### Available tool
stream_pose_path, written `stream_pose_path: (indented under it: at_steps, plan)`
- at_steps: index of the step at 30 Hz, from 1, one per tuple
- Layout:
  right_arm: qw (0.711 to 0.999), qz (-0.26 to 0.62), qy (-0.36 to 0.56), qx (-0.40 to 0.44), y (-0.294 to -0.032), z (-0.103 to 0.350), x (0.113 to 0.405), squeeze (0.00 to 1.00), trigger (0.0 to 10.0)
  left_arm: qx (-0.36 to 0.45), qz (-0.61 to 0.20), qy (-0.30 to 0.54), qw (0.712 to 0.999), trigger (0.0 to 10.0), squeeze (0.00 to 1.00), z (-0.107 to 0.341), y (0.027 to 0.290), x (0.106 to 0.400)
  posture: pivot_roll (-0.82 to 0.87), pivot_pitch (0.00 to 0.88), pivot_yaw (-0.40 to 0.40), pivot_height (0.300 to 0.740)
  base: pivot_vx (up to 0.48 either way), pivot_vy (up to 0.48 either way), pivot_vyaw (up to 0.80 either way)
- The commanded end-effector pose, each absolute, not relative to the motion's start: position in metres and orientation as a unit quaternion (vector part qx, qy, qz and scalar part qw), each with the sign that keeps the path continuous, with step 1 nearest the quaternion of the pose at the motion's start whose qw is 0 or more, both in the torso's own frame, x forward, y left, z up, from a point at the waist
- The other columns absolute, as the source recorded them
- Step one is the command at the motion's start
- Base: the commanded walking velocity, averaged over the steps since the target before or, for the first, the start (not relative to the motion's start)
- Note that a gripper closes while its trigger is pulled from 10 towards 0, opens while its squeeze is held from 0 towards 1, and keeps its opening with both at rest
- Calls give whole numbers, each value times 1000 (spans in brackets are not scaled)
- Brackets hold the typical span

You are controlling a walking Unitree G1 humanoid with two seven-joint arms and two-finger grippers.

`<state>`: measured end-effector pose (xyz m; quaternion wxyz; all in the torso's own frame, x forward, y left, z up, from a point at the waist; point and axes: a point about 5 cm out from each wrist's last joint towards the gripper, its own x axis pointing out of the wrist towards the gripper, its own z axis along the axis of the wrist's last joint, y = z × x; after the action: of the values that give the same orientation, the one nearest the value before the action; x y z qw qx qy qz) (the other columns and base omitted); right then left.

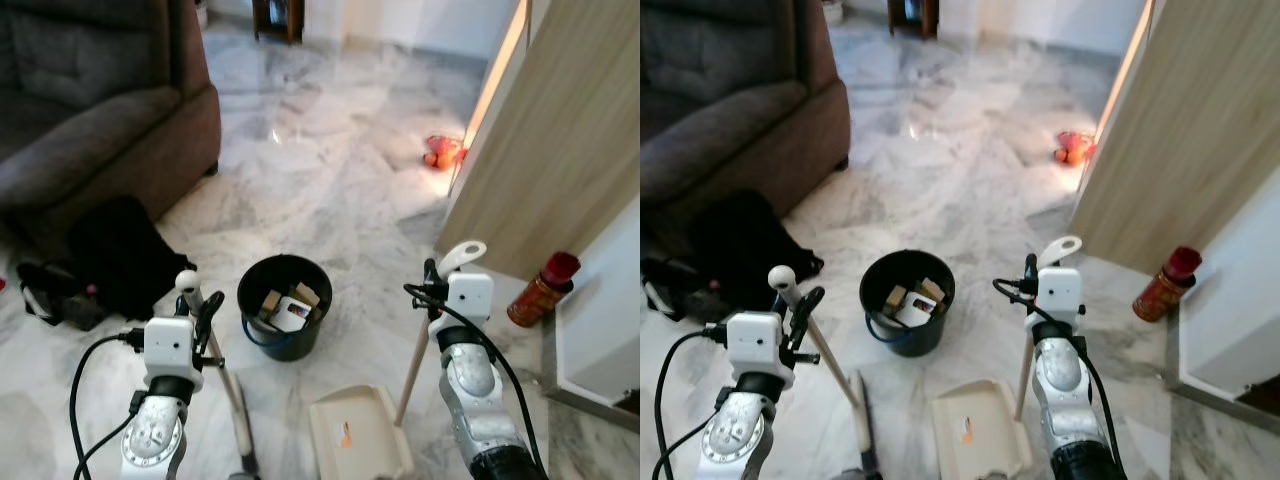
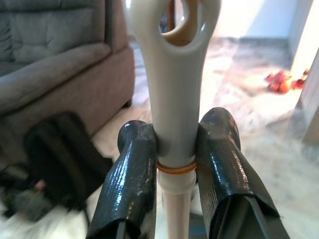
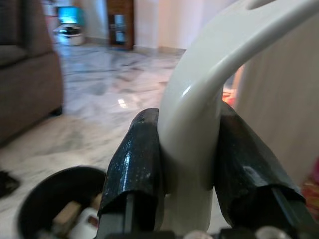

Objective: Sweep floor

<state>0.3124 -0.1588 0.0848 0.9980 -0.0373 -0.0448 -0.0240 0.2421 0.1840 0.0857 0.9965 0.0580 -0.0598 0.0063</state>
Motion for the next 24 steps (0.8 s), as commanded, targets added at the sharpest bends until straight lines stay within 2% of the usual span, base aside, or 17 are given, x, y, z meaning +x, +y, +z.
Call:
stream_pose_path:
  at_steps: [1,24]
  plan:
    - [998,-32,-49,-29,-162,85,311,0,10000,59,8,-74,995,10000,0,91,185,243,104,108,-23,740,-247,0,0]
    - [998,-35,-53,-16,-163,87,314,0,10000,54,-1,-81,995,10000,0,94,181,259,92,75,-16,740,-11,0,0]
